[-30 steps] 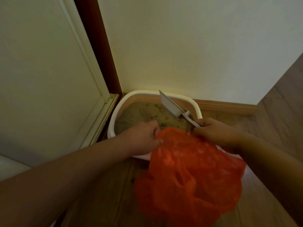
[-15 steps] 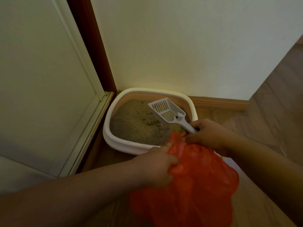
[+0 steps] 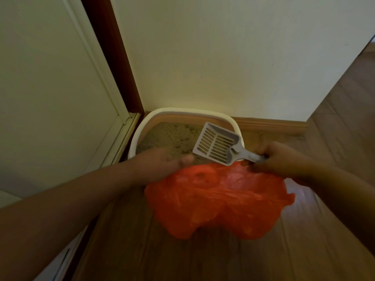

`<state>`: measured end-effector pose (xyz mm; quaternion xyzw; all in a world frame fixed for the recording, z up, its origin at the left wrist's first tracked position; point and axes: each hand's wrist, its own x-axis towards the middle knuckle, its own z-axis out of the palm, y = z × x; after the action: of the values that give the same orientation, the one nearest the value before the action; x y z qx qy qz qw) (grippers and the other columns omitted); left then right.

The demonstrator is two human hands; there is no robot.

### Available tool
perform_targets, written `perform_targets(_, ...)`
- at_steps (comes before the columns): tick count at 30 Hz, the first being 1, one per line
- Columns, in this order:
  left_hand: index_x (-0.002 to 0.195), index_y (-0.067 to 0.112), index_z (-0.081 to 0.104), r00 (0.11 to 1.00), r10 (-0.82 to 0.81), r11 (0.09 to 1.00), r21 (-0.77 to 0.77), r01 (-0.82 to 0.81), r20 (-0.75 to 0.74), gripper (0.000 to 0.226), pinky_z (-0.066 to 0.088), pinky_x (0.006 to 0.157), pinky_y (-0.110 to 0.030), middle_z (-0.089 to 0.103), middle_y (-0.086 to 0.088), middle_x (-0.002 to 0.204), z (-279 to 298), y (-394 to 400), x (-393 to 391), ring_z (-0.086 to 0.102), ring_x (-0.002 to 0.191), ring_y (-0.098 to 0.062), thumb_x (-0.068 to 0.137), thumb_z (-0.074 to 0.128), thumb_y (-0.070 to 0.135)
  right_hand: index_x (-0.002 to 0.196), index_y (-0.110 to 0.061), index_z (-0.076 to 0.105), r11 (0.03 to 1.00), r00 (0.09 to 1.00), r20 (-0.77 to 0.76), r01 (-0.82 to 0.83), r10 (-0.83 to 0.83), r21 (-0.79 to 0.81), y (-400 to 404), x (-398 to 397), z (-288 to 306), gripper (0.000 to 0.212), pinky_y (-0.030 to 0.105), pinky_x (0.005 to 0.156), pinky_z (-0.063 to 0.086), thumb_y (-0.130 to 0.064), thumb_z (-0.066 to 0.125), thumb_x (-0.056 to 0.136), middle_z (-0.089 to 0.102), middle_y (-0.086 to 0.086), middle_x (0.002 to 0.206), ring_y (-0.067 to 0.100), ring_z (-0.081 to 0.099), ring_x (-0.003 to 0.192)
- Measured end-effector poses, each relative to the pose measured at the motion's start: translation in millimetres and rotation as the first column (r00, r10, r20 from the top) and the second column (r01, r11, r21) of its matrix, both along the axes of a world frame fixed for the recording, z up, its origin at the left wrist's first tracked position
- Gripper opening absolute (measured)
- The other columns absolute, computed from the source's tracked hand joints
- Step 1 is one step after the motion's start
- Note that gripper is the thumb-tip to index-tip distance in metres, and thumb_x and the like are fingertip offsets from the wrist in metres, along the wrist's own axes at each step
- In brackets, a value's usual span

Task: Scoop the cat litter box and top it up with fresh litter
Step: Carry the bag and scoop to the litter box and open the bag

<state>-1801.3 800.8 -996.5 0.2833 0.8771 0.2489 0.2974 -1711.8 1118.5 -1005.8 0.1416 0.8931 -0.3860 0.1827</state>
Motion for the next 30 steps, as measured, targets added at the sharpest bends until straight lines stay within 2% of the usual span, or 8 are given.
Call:
perform_targets(3,0.088,0.023,0.074,0.958,-0.287,0.905,-0.325,0.273,0.004,0.02,0.052,0.068,-0.023,0.068,0.01,0.095,-7.1,-10.7,-10.1,0.065,0.083,-0.007,0.091,0.069,0.042,0.091,-0.023,0.073,1.0,0.999,-0.03,-0.016,0.017,0.022,-0.7,2.1,-12.1,0.002,0.015,0.053,0.051,-0.025,0.073,0.09,0.074,-0.004,0.071,0.006,0.072,0.063)
perform_targets(7,0.141,0.029,0.047,0.92,-0.391,0.798,-0.5,0.338,-0.002,0.051,0.048,0.086,-0.025,0.056,0.004,0.135,-10.7,-15.5,-6.7,0.058,0.115,-0.014,0.095,0.061,0.013,0.101,-0.025,0.07,0.982,0.997,-0.026,-0.063,0.069,0.179,1.8,1.7,-23.3,0.012,0.021,0.061,0.053,-0.034,0.067,0.094,0.072,-0.004,0.083,0.009,0.071,0.072)
perform_targets(12,0.119,0.024,0.07,0.955,-0.296,0.881,-0.387,0.274,0.001,0.037,0.05,0.093,-0.028,0.067,0.007,0.125,-12.3,-14.0,-10.2,0.061,0.104,-0.008,0.095,0.048,0.006,0.098,-0.026,0.071,0.998,0.998,-0.033,-0.055,0.054,-0.013,-4.6,3.4,-23.1,0.011,0.02,0.061,0.055,-0.035,0.067,0.094,0.075,-0.002,0.084,0.009,0.074,0.073)
perform_targets(18,0.062,0.013,0.058,0.995,-0.073,0.961,-0.271,0.051,-0.072,0.07,0.048,0.061,-0.025,0.057,-0.001,0.063,-24.3,-6.0,-10.2,0.053,0.053,-0.008,0.098,0.034,0.067,0.105,-0.024,0.074,0.976,0.983,0.036,-0.174,0.18,-0.129,-1.5,6.6,-36.3,0.017,0.039,0.083,0.062,-0.02,0.074,0.088,0.074,0.002,0.104,0.016,0.074,0.092)
perform_targets(22,0.069,0.022,0.063,0.969,-0.243,0.895,-0.395,0.207,-0.044,0.03,0.057,0.087,-0.036,0.069,0.006,0.124,-32.9,-10.4,-12.3,0.066,0.095,-0.008,0.094,0.067,0.038,0.106,-0.027,0.074,0.981,0.989,0.036,-0.14,0.146,-0.131,-0.7,5.8,-43.8,0.024,0.033,0.08,0.063,-0.016,0.076,0.085,0.072,-0.002,0.109,0.014,0.073,0.094)
perform_targets(24,0.094,0.023,0.066,0.976,-0.217,0.913,-0.361,0.192,-0.028,0.007,0.058,0.087,-0.036,0.062,0.009,0.131,-32.3,-14.1,-11.8,0.061,0.103,-0.007,0.091,0.069,0.018,0.108,-0.026,0.073,0.986,0.993,0.015,-0.11,0.113,-0.126,-0.3,5.8,-43.9,0.026,0.026,0.073,0.062,-0.013,0.075,0.086,0.07,-0.004,0.108,0.011,0.073,0.09)
perform_targets(27,0.122,0.044,0.063,0.981,-0.18,0.95,-0.246,0.194,0.077,0.06,0.059,0.079,-0.027,0.055,0.014,0.132,-30.0,-16.3,-10.9,0.059,0.116,-0.008,0.09,0.055,-0.007,0.11,-0.028,0.071,0.991,0.998,-0.02,-0.061,0.059,-0.117,1.5,6.3,-44.3,0.027,0.021,0.066,0.059,-0.012,0.072,0.089,0.072,-0.004,0.102,0.006,0.073,0.082)
perform_targets(30,0.115,0.032,0.073,0.96,-0.28,0.945,-0.184,0.272,-0.018,0.053,0.043,0.097,-0.021,0.048,0.014,0.143,-33.6,-14.1,-11.3,0.046,0.128,-0.005,0.091,0.052,-0.009,0.112,-0.027,0.07,0.991,0.999,-0.023,-0.032,0.029,-0.128,4.1,6.3,-45.7,0.027,0.022,0.064,0.059,-0.012,0.07,0.091,0.075,-0.001,0.094,0.007,0.074,0.077)
